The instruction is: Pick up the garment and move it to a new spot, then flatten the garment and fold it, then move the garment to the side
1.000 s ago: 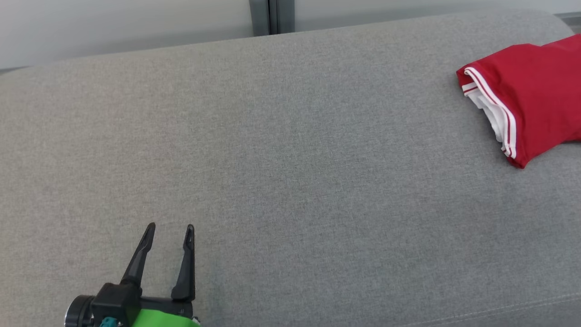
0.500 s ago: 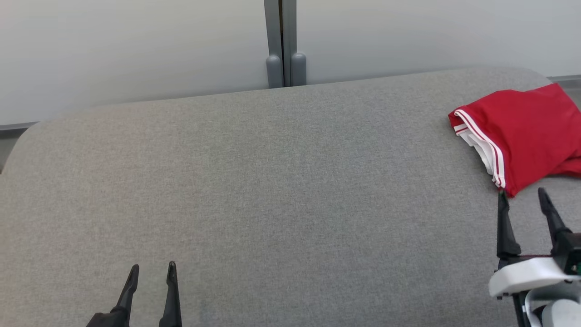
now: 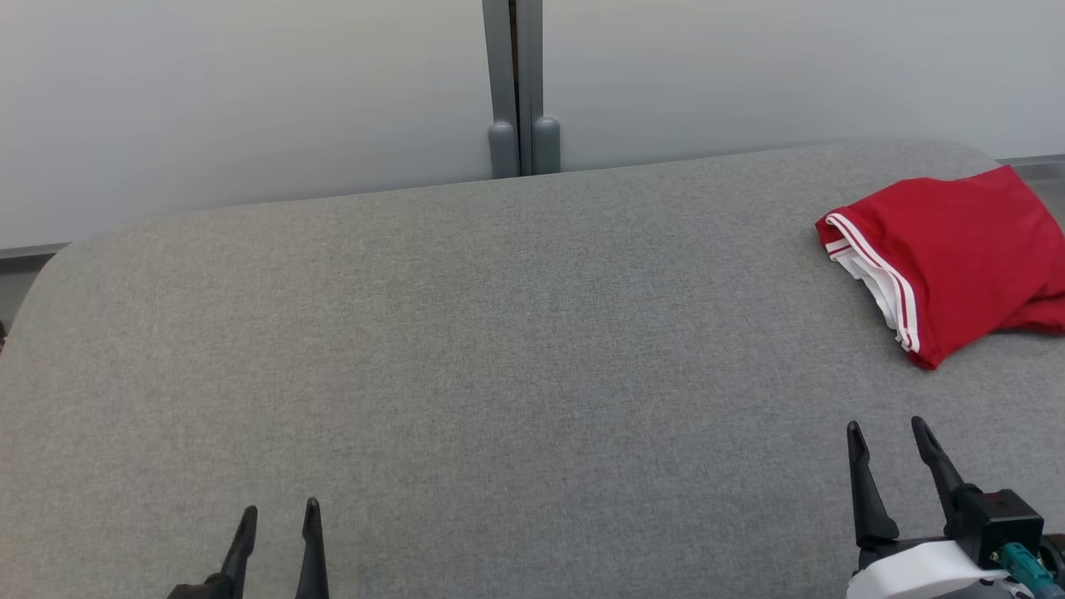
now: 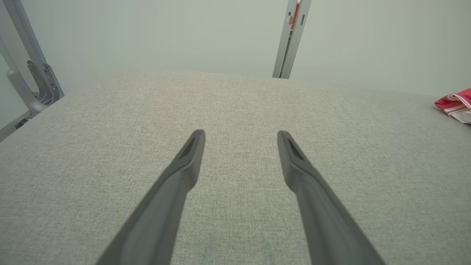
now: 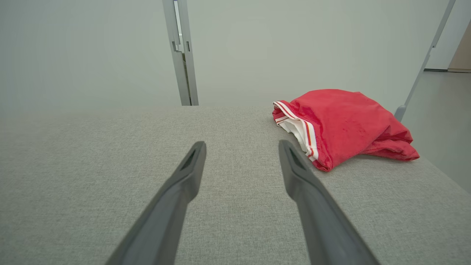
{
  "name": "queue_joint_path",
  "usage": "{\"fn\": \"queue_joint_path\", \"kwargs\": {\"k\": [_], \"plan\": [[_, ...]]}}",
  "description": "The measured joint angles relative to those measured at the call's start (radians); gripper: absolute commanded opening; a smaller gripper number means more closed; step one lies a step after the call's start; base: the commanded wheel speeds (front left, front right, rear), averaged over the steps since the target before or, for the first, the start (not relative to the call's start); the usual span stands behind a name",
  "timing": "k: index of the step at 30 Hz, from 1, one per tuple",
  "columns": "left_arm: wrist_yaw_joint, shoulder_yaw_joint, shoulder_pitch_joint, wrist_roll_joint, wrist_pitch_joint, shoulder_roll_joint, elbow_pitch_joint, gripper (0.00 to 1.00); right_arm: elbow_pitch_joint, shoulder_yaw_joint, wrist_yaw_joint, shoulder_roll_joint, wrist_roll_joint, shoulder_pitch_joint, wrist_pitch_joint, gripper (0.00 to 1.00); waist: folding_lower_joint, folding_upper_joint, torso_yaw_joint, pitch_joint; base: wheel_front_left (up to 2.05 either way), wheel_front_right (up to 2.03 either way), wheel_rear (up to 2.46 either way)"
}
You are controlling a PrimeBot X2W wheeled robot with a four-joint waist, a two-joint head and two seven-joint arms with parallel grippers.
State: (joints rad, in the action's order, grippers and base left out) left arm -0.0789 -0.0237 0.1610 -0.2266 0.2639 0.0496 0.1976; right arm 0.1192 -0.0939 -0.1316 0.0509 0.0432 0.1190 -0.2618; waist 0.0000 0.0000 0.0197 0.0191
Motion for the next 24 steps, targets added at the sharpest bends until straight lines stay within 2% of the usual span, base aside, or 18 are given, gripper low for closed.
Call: {"fn": "queue_joint_path", "kwargs": {"k": [5,24], "plan": [[0.000,-0.002,0.006,-0.028,-0.013,-0.005,0.035,0.00,0.035,0.001,0.000,-0.005,0.030,0.000,0.012,0.00,0.0000,0.0000,0.000,0.000,0.00,0.00,0.00],[-0.009,0.029,-0.046,-0.358,-0.102,-0.005,0.037,0.00,0.056,-0.003,0.000,-0.005,0.406,-0.039,0.102,0.00,0.0000,0.0000,-0.003,-0.004,0.00,0.00,0.00]]}}
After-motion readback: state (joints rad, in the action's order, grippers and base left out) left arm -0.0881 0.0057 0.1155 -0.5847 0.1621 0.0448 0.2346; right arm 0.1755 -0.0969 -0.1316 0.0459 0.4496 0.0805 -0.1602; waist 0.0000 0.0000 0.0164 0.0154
